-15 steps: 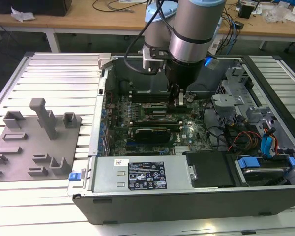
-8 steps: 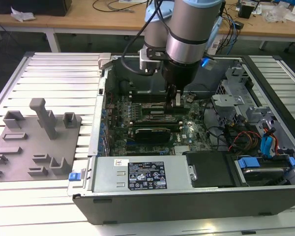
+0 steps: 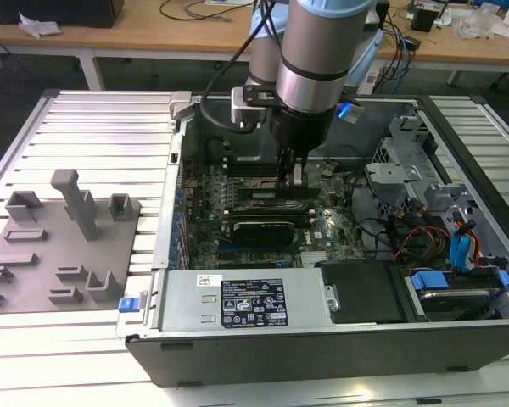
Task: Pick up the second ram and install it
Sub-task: 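Insert the second ram into the second slot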
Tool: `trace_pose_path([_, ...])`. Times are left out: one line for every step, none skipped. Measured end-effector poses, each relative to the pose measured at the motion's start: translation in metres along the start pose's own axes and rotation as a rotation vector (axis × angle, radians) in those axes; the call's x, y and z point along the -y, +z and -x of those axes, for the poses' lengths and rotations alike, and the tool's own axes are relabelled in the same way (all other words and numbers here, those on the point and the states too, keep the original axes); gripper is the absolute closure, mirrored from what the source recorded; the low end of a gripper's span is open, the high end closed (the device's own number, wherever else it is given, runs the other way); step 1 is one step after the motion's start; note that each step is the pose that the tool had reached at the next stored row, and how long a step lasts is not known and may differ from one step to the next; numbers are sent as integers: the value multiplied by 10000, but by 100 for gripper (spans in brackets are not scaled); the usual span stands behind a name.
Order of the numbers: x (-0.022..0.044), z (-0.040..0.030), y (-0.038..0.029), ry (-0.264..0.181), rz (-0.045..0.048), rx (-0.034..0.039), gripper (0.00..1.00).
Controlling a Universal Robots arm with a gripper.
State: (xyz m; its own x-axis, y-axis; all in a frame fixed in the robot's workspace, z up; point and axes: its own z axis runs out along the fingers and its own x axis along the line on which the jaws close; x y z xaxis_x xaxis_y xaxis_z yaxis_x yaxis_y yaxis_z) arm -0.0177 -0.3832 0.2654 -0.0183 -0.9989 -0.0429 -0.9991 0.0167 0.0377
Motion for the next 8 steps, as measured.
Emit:
trace_pose_path([-11, 0, 6, 0, 0, 1, 86])
trace_pose_path([-25, -1, 14, 0, 0, 1, 86])
trace_pose_path([-32, -1, 20, 0, 0, 0, 86])
trace_pose_path([-41, -2, 27, 0, 0, 1, 86])
trace_pose_path([-52, -2, 36, -1, 0, 1, 86])
trace_pose_path([-70, -3, 47, 0, 0, 1, 86])
trace_pose_path([-88, -4, 60, 0, -1, 2, 86])
trace_pose_path([-103, -5, 76, 0, 0, 1, 86])
